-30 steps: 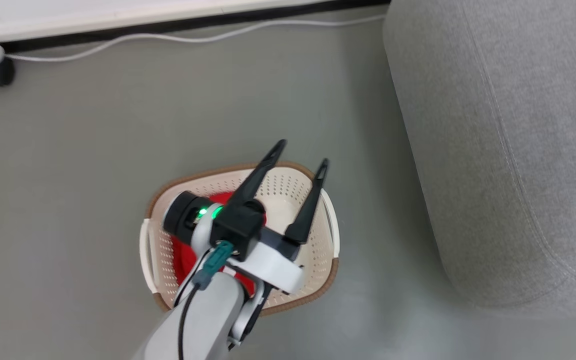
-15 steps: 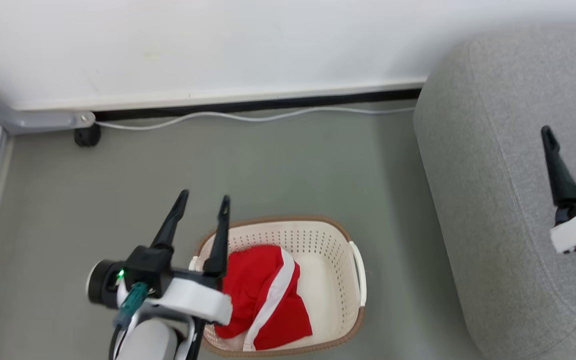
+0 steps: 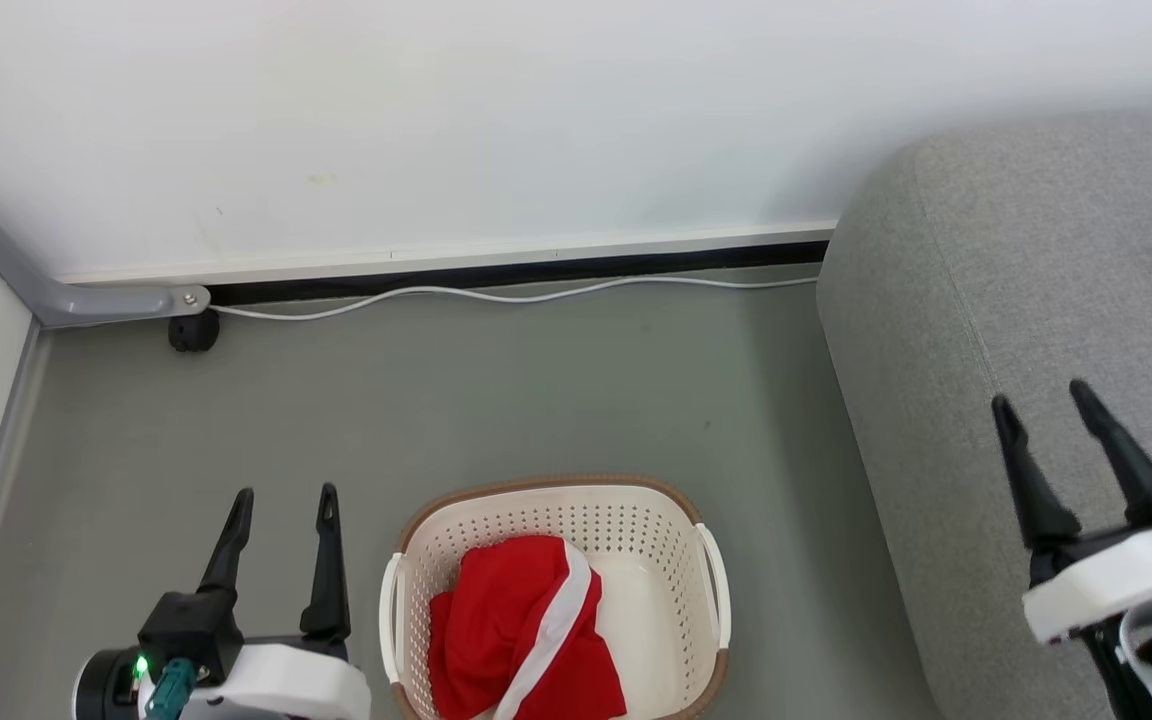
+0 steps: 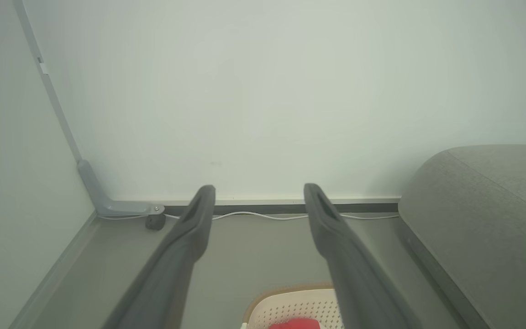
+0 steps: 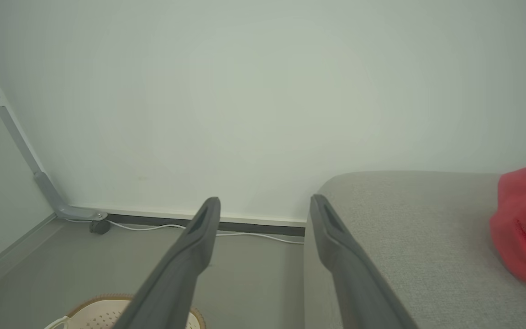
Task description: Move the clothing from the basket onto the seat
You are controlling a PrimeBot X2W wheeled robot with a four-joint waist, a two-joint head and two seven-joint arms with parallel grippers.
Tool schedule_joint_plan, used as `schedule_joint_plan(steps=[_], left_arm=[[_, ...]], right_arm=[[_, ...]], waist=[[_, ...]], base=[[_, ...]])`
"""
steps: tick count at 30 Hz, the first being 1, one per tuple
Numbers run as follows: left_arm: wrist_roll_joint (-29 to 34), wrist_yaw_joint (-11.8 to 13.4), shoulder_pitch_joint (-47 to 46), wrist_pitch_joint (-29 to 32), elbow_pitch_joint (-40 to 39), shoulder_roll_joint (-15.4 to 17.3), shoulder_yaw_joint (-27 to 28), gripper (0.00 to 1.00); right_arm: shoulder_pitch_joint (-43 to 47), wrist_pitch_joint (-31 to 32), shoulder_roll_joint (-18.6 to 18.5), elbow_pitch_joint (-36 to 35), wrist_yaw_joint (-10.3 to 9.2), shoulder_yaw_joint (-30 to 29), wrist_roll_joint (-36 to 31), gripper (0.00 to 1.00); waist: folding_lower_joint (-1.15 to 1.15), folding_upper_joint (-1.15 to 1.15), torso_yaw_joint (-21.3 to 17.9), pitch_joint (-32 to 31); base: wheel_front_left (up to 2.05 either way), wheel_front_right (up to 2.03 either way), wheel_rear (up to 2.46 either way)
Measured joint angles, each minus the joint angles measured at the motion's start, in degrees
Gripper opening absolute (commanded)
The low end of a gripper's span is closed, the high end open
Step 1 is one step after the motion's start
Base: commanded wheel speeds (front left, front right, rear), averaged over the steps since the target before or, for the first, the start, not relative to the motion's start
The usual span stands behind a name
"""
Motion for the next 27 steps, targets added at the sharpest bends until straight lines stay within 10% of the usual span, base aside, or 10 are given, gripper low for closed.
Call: schedule_joint_plan(steps=[27], left_arm=[[-0.6, 4.8, 4.9, 0.0, -1.5, 0.1, -3.0, 1.0]], right_arm=[[5.5, 0.0, 3.2, -2.1, 0.0, -3.1, -2.7, 1.0]], waist=[[0.0, 0.0, -0.1, 1.3]], base=[[0.0, 0.0, 0.0]])
